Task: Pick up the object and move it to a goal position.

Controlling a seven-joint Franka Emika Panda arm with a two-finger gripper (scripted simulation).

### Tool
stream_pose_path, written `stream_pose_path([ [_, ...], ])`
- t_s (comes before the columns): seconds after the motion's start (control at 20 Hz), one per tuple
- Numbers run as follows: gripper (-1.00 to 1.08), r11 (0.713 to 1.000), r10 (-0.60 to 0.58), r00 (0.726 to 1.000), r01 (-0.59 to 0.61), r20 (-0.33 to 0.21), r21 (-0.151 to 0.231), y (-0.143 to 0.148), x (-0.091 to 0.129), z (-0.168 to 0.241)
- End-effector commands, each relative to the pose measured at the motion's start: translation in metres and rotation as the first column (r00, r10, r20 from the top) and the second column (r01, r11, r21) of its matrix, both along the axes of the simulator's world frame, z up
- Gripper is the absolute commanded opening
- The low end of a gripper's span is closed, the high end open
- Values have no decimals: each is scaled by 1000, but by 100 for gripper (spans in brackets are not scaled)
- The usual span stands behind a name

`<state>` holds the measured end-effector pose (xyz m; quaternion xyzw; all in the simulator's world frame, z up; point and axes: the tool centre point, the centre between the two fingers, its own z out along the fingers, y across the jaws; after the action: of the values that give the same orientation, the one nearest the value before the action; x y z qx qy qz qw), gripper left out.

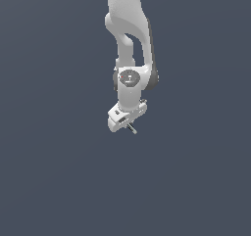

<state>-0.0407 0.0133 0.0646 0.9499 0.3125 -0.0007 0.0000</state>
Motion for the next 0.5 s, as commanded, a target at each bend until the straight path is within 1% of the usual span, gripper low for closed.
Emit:
stream_pose_path([
  [0.0, -100, 1000, 1, 1000, -1, 1, 0, 9, 2, 22],
  [0.45, -100, 1000, 1, 1000, -1, 1, 0, 46, 14, 116],
])
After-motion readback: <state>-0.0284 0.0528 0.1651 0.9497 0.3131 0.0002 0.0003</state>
